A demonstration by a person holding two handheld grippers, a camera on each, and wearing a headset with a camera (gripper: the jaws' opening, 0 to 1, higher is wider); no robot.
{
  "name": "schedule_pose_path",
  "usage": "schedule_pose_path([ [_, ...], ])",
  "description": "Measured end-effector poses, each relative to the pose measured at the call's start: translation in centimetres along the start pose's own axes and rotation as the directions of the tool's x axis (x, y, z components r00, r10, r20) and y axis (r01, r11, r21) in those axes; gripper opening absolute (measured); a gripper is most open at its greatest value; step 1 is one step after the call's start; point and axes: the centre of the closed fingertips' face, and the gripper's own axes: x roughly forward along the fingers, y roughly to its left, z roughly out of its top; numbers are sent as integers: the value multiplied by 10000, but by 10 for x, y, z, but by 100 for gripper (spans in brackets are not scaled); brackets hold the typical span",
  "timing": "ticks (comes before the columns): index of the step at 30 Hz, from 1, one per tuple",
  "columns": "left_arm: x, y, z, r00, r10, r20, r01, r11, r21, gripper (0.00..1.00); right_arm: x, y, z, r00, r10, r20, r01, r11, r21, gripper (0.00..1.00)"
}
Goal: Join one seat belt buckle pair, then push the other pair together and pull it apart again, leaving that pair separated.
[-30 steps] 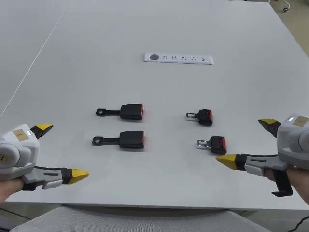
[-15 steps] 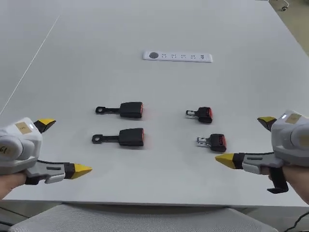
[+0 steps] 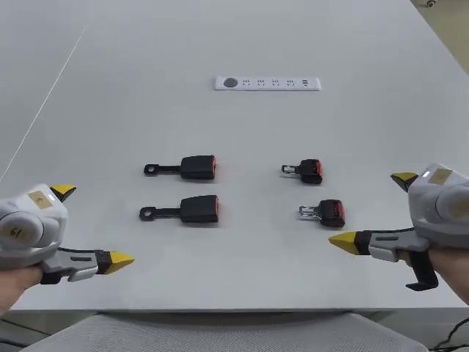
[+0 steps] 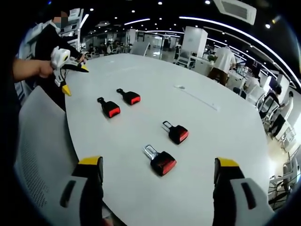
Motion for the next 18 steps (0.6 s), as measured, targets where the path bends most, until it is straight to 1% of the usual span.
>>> schedule_pose_path([
  [3,0,1,1,10000,13,31,-13,10000,39,100,0,1,-3,9999,54,-87,-54,10000,49,97],
  [4,0,3,2,10000,38,75,-37,10000,-25,100,0,0,-5,9998,-62,-172,62,10000,26,97],
  [5,0,3,2,9999,26,97,-25,10000,-65,100,0,0,-5,9998,-78,-159,78,10000,-12,98],
  [8,0,2,0,10000,3,23,-2,10000,-92,100,0,2,-4,9999,-16,-156,16,10000,-26,98],
  [9,0,3,-1,10000,36,-5,-36,9999,-109,100,0,2,-4,9999,-31,-156,30,10000,-47,98],
  [10,-1,7,-3,9995,308,-75,-309,9995,-45,100,0,3,-2,9999,-31,-123,30,9999,-142,97],
  [12,-1,9,-4,9992,386,-66,-387,9991,-148,100,1,4,-1,9999,-45,-120,42,9998,-205,96],
  [14,-2,8,-5,9993,367,-90,-369,9991,-214,100,2,5,-1,9998,-71,-181,65,9994,-349,96],
  [16,-2,7,-6,9995,274,-126,-276,9996,-117,100,4,7,-2,9997,-59,-230,49,9991,-413,96],
  [18,-1,7,-5,9996,255,-119,-256,9996,-117,100,7,11,-6,9991,100,-405,-117,9991,-414,96],
])
